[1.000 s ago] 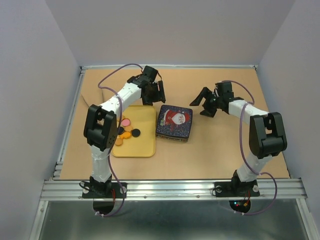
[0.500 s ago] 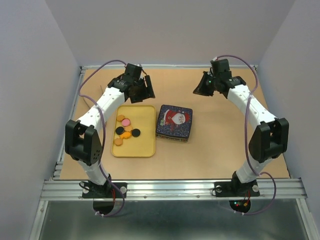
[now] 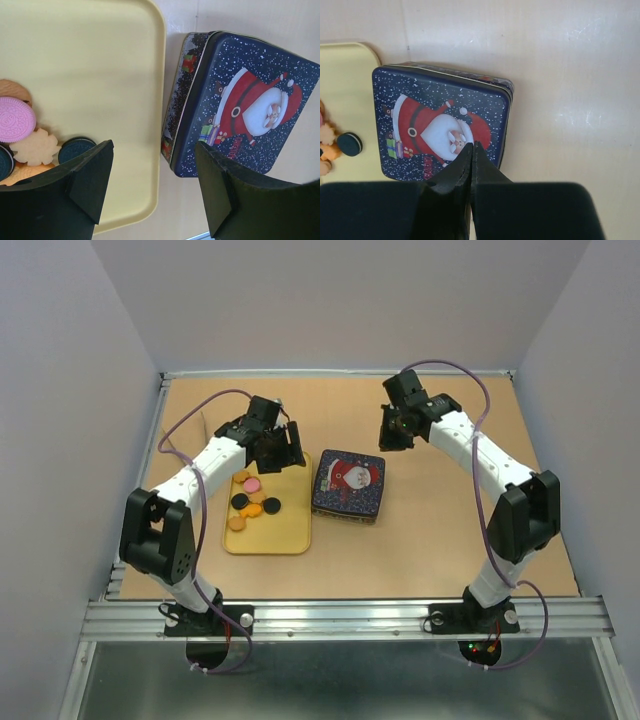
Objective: Pack the cookies
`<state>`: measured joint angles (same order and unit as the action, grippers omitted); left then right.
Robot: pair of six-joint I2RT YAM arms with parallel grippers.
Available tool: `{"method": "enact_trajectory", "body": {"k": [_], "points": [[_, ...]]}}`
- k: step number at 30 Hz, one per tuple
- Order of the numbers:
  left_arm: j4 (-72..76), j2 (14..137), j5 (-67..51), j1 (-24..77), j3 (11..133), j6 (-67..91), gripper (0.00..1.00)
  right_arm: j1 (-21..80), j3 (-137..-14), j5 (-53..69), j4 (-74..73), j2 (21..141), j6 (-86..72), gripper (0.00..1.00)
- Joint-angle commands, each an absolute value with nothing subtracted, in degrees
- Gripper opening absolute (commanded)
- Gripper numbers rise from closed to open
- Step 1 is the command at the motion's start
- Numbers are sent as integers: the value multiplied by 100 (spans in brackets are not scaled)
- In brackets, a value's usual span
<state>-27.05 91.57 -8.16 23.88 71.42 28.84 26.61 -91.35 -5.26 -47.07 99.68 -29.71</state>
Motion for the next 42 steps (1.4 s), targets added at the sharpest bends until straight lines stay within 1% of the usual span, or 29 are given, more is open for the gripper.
{"method": "enact_trajectory", "body": {"k": [1,9,15,23,27,31,35,36,37,38,39,41,42], "points": [[-2382,8754,-958,2312,7058,2672,77,2724,-9192,-879,-4913,10028,-2918,0],[-2347,8649,-1037,2206,6979,2540,76,2883,-9422,-1046,-5036,10388,-3006,1],[-2338,8429,-1090,2083,6716,2435,77,2892,-9326,-1151,-4975,10819,-3128,0],[-2364,8165,-1142,1820,6443,2276,77,2883,-9018,-1239,-4834,10995,-3261,0],[-2373,8112,-1169,1732,6398,2206,77,2883,-9088,-1152,-4799,10960,-3278,0],[-2399,8112,-1204,1661,6425,2171,76,2892,-9412,-1055,-4799,10802,-3235,1],[-2443,8095,-1152,1609,6530,2145,76,2883,-9904,-748,-4799,10355,-3129,1],[-2461,8086,-1143,1608,6591,2136,76,2892,-10001,-660,-4799,10232,-3077,5],[-2478,8077,-1116,1591,6627,2136,76,2883,-10176,-563,-4781,10109,-2946,22],[-2513,8034,-1047,1573,6670,2127,76,2892,-10239,-380,-4755,9820,-2892,34],[-2514,8007,-1020,1565,6714,2118,76,2883,-10257,-300,-4685,9643,-2805,54],[-2470,7876,-958,1556,6724,2109,77,2883,-10178,-97,-4597,9257,-2760,69],[-2435,7831,-984,1547,6689,2101,79,2892,-10126,-62,-4527,8872,-2708,80]]}}
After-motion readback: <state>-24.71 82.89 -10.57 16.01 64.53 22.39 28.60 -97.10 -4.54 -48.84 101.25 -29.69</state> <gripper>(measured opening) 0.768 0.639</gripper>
